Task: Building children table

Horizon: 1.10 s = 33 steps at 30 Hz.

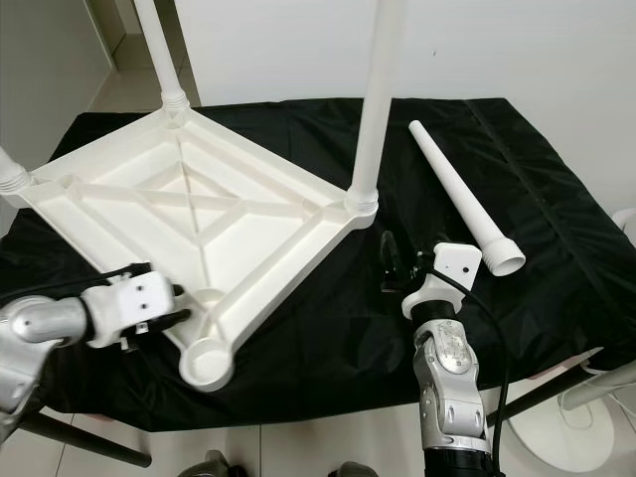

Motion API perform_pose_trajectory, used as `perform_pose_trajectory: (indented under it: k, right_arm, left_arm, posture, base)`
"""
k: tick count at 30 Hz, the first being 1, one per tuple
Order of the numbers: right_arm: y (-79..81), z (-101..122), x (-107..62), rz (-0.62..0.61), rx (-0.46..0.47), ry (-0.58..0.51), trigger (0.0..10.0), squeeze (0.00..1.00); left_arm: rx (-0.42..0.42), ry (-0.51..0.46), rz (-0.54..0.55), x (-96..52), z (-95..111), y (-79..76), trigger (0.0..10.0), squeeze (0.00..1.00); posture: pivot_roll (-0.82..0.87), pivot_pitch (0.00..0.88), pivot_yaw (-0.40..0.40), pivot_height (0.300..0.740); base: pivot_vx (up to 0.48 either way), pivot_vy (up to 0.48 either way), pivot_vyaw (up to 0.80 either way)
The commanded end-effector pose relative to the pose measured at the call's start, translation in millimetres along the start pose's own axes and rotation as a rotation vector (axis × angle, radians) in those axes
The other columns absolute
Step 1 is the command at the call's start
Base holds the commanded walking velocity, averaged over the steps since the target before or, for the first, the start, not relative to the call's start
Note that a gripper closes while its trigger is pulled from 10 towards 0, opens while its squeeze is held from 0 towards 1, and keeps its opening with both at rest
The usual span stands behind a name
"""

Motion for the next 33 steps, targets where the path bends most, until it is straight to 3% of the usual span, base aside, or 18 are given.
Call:
perform_pose_trajectory:
  k: [1, 12, 16, 19, 25, 26, 30, 33]
  right_arm:
    - [-2.8, 1.7, -0.8, -0.018, -0.005, -0.01, 10.0, 0.0]
    - [0.0, 2.0, 2.3, -0.028, 0.005, -0.013, 10.0, 0.0]
    - [0.1, 0.9, 1.2, -0.028, 0.005, -0.011, 10.0, 0.0]
    - [-0.7, -0.1, 0.2, -0.028, 0.004, -0.007, 10.0, 0.0]
    - [1.6, -1.0, 2.0, -0.017, 0.002, -0.004, 10.0, 0.0]
    - [1.6, -1.0, 2.0, -0.017, 0.002, -0.004, 10.0, 0.0]
    - [-0.2, -1.3, 4.7, -0.017, 0.0, -0.009, 10.0, 0.0]
    - [0.2, -1.1, 6.2, -0.014, 0.0, -0.013, 10.0, 0.0]
  left_arm:
    - [0.003, -0.017, 0.056, 11.5, 4.7, 0.7, 10.0, 0.0]
    - [-0.045, -0.14, 0.164, 41.4, 37.0, 3.3, 10.0, 0.0]
    - [-0.027, -0.155, 0.11, 34.4, 35.0, -0.2, 10.0, 0.0]
    - [-0.046, -0.155, 0.032, 13.7, 24.3, 3.8, 10.0, 0.0]
    - [-0.097, -0.17, -0.005, -17.8, 15.8, 29.0, 10.0, 0.0]
    - [-0.097, -0.17, -0.005, -17.8, 15.8, 29.0, 10.0, 0.0]
    - [-0.068, -0.116, 0.047, -22.0, 4.4, 53.0, 10.0, 0.0]
    - [-0.054, -0.111, 0.06, -18.5, 3.8, 57.1, 10.0, 0.0]
  posture:
    - [-0.15, 0.052, 0.056, 0.74]
    - [-0.15, 0.051, 0.064, 0.74]
    - [-0.15, 0.053, 0.063, 0.74]
    - [-0.14, 0.054, 0.062, 0.74]
    - [-0.14, 0.049, 0.063, 0.74]
    - [-0.14, 0.049, 0.063, 0.74]
    - [-0.13, 0.03, 0.064, 0.74]
    - [-0.13, 0.025, 0.065, 0.74]
  base:
    - [0.0, 0.0, 0.0]
    - [0.0, 0.0, 0.0]
    - [0.0, 0.0, 0.0]
    - [0.0, 0.0, 0.0]
    - [0.0, 0.0, 0.0]
    - [0.0, 0.0, 0.0]
    - [0.0, 0.0, 0.0]
    - [0.0, 0.0, 0.0]
Point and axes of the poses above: a point about 5 cm out from each wrist's last joint towards the gripper, its own x axis pointing out of the wrist towards the gripper, its own z axis along the axis of the wrist's last joint, y = z × x, the point moved 4 cm from there along x, pointing out of the wrist towards the gripper, and after that the axes turned 12 degrees about -x, right-handed, at the moved point
